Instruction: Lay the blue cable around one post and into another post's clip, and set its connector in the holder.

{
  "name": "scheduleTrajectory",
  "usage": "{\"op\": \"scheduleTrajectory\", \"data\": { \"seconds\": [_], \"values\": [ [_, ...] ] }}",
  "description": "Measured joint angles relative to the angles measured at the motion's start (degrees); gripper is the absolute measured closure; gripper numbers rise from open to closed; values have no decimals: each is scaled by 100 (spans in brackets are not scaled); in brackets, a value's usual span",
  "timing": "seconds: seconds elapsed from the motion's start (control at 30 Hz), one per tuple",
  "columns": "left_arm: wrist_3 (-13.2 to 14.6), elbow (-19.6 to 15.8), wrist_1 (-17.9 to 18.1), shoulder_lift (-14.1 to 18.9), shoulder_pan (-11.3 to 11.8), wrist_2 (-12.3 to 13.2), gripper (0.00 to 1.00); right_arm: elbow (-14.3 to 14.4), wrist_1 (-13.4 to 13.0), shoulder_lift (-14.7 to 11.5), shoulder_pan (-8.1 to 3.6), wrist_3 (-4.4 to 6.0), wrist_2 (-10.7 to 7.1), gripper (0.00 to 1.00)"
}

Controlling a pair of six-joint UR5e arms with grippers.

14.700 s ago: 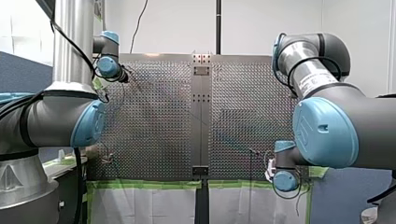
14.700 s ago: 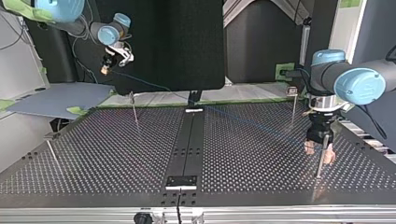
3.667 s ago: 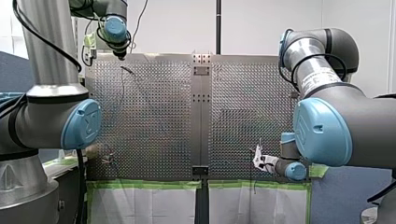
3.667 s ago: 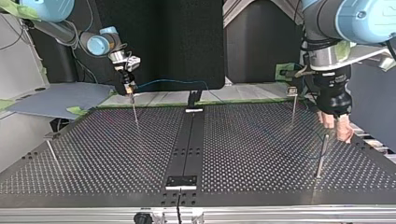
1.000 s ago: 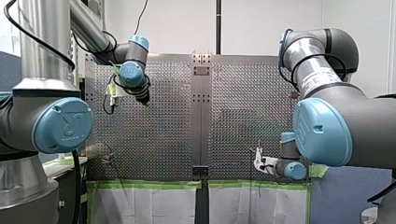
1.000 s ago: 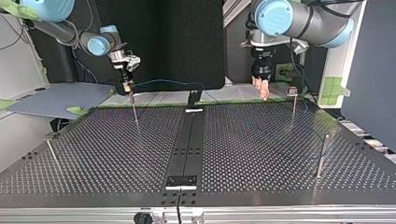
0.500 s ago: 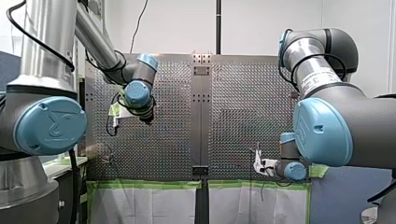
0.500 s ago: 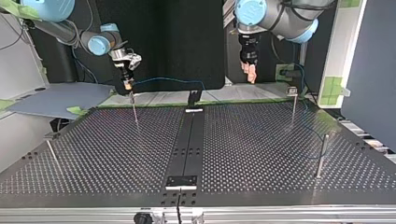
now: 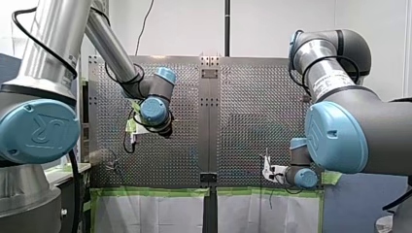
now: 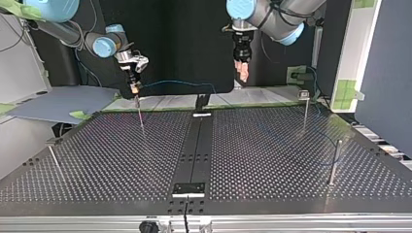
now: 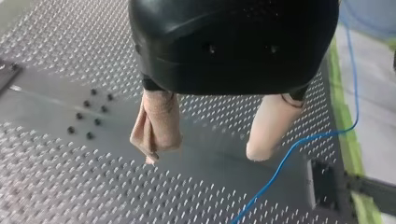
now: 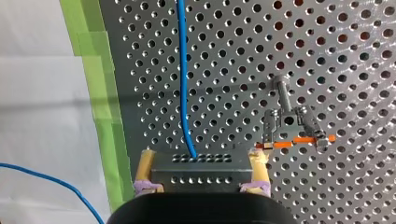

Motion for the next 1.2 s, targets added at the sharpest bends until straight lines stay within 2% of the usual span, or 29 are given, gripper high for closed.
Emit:
{"op": "scheduleTrajectory", "data": {
  "seconds": [0.43, 0.87, 1.0, 1.2],
  "values": [
    [-135, 14, 640, -642, -642, 221, 0, -8, -25, 0, 11, 19, 0, 100],
    [-188, 23, 1296, -1283, -1295, 317, 0, -10, -28, 0, 14, 19, 0, 100],
    [-230, 31, 1513, -1379, -1514, 337, 0, -11, -28, 0, 18, 19, 0, 100],
    [-382, 174, 1816, -1398, -1815, 501, 0, -10, -28, 0, 35, 19, 0, 100]
  ]
}}
